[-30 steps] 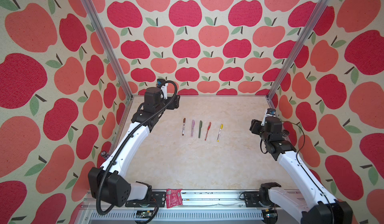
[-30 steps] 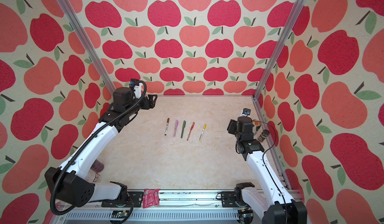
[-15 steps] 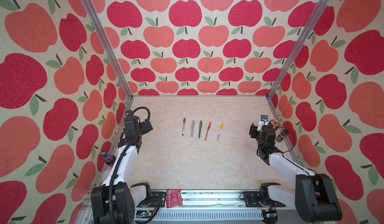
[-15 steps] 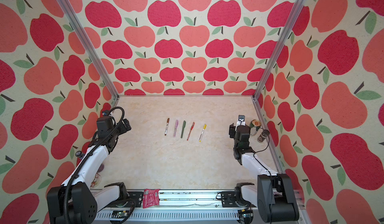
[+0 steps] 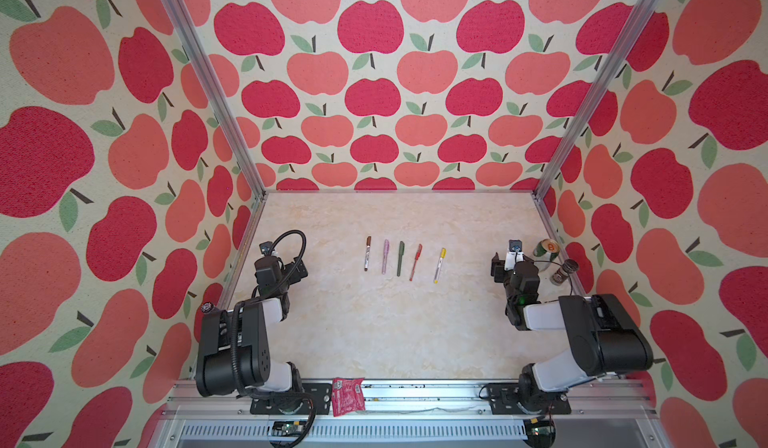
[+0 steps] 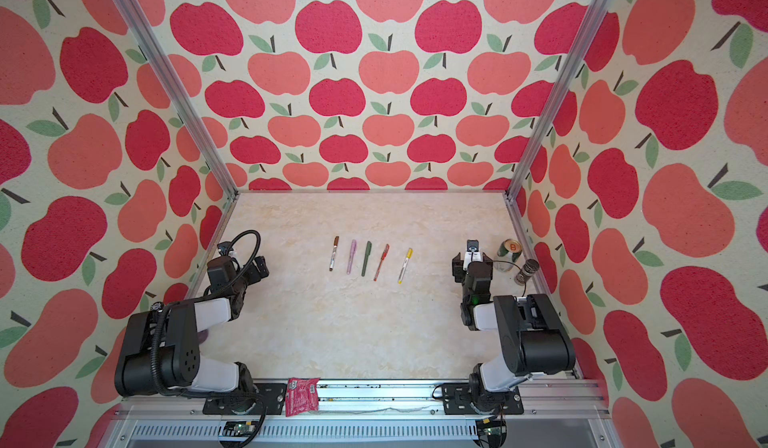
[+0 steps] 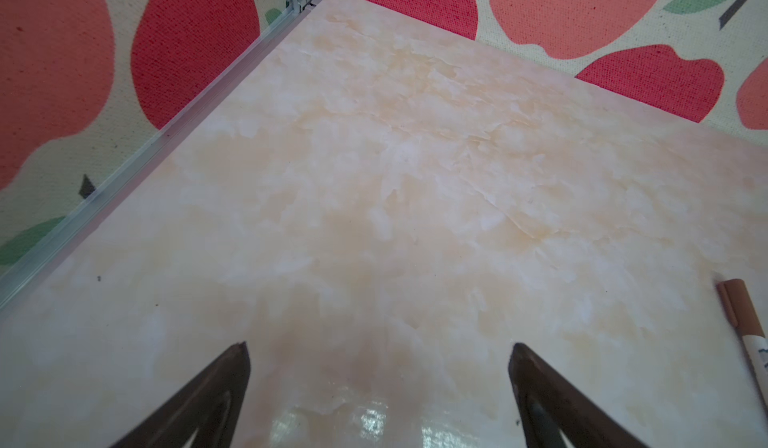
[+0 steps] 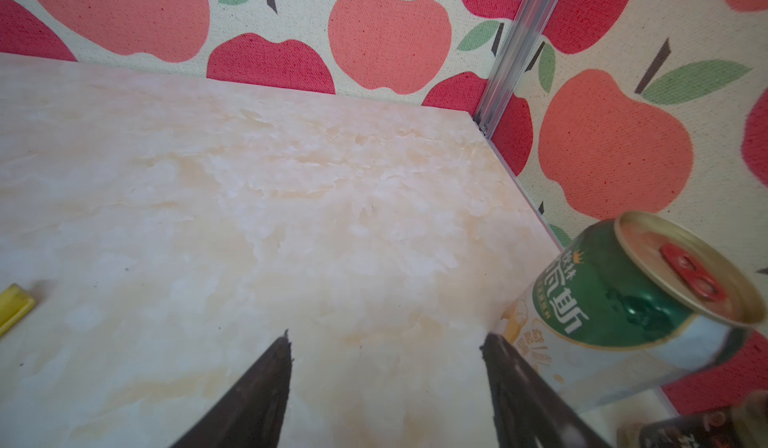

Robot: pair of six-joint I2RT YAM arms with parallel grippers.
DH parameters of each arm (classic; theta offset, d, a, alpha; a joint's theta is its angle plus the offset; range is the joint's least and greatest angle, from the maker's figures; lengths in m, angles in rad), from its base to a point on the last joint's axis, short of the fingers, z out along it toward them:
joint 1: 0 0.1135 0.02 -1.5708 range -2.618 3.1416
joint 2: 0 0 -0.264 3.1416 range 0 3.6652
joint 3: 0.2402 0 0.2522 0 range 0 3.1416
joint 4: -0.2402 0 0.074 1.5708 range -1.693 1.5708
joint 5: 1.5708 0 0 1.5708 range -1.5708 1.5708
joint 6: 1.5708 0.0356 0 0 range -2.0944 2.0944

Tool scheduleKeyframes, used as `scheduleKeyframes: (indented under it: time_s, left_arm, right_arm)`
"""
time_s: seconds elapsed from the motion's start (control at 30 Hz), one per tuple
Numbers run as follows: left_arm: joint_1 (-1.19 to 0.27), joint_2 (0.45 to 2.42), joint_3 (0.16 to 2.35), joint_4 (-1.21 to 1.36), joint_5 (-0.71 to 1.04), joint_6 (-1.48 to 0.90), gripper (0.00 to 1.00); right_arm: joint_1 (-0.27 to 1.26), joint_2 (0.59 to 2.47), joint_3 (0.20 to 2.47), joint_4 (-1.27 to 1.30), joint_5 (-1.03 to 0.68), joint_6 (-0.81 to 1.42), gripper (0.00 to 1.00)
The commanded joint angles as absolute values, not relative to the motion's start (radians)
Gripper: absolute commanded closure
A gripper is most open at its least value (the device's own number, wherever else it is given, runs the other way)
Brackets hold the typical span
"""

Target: Insert the pens into the pen caps

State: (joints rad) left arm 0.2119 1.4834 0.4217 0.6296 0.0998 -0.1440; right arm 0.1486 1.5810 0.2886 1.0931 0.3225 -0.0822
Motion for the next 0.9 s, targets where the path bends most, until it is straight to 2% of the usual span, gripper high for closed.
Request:
scheduleKeyframes:
  time_s: [0.0,0.03,0.17,0.23,0.3,0.37,0.63,0.87]
  left_arm:
    - [0.18,1.515,0.473,0.682,0.181,-0.063,0.01]
    - [0.168,1.547,0.462,0.748,0.217,-0.028,0.01]
    - [0.13,1.613,0.366,0.992,0.143,-0.005,0.01]
    - [0.138,1.588,0.404,0.874,0.144,-0.015,0.01]
    - [0.133,1.608,0.39,0.94,0.135,-0.009,0.01]
    - [0.131,1.597,0.399,0.899,0.132,-0.011,0.01]
    - [0.126,1.607,0.395,0.924,0.123,-0.006,0.01]
    - [0.1,1.607,0.392,0.933,0.041,0.002,0.01]
  right_arm:
    - [0.14,1.624,0.242,1.284,0.305,-0.092,0.19]
    - [0.135,1.608,0.252,1.241,0.302,-0.081,0.18]
    - [0.117,1.599,0.304,1.13,0.29,-0.064,0.15]
    - [0.116,1.601,0.343,1.064,0.312,-0.056,0.12]
    - [0.098,1.592,0.356,1.019,0.278,-0.04,0.06]
    - [0.088,1.591,0.356,1.015,0.259,-0.034,0.01]
    - [0.089,1.591,0.354,1.022,0.251,-0.041,0.01]
    - [0.102,1.593,0.353,1.026,0.256,-0.057,0.01]
